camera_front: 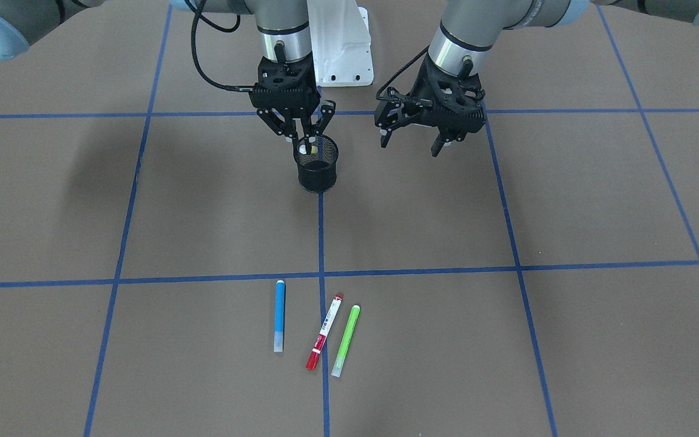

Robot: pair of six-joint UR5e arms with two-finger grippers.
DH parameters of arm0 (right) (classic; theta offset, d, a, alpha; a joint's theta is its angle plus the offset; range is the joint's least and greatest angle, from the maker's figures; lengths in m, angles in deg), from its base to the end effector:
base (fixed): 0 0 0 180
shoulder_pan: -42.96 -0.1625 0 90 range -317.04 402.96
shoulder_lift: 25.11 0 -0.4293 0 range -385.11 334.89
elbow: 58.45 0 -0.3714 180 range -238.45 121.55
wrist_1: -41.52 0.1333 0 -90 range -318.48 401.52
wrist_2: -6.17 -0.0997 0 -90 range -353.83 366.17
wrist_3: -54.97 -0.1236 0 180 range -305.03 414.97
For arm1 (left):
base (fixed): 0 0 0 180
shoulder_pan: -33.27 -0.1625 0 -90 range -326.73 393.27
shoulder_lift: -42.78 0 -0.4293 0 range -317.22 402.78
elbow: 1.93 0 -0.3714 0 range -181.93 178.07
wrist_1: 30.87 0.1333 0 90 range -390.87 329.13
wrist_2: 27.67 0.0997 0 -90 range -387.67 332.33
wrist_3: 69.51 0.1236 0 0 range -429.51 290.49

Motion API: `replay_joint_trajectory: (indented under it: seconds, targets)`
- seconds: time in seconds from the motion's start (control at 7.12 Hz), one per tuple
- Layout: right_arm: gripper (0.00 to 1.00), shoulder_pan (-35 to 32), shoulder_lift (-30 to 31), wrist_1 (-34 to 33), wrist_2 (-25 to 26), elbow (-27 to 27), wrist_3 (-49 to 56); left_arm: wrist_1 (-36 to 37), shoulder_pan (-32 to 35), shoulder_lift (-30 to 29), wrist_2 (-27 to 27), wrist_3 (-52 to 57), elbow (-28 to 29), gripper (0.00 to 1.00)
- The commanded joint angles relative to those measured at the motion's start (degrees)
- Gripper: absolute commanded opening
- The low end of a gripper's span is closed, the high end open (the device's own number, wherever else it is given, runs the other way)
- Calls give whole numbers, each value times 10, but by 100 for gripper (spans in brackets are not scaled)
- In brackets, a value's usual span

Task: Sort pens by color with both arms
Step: 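Lift the yellow highlighter out of the cup with the right gripper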

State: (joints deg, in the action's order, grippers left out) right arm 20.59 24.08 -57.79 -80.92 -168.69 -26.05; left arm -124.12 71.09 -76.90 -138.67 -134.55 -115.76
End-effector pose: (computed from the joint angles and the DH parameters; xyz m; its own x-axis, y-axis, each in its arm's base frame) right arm -0.5193 -0.3647 0.1606 0.6307 0.0910 0.7707 -0.3225 0.9340 0.1536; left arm 0.4072 -0.4288 0.2168 0.5342 0.0840 -0.8412 0.1216 0.9771 0.1748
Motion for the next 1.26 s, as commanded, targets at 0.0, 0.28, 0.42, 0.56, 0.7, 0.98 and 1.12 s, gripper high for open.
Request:
replay_joint_trajectory:
  seconds: [0.0, 0.28, 0.42, 0.56, 0.7, 0.98, 1.12]
  targets:
    - [0, -26, -4, -21, -4, -43, 3, 0, 1, 0, 0, 0, -1, 99]
    - [0, -69, -5, -20, -19, -52, -2, 0, 1, 0, 0, 0, -2, 99]
    - [0, -84, -5, -18, -19, -52, -5, 0, 1, 0, 0, -1, -2, 99]
    - [0, -99, -6, -14, -18, -49, -15, 0, 1, 0, 0, -1, -3, 99]
    - [0, -108, -8, -13, -13, -40, -28, 0, 1, 0, 0, -2, -6, 99]
    - [0, -116, -33, 52, 15, 42, -76, 1, 1, 1, 2, 0, -8, 99]
    - [0, -116, -51, 73, 38, 93, -82, 2, 1, 6, 2, 1, -13, 99]
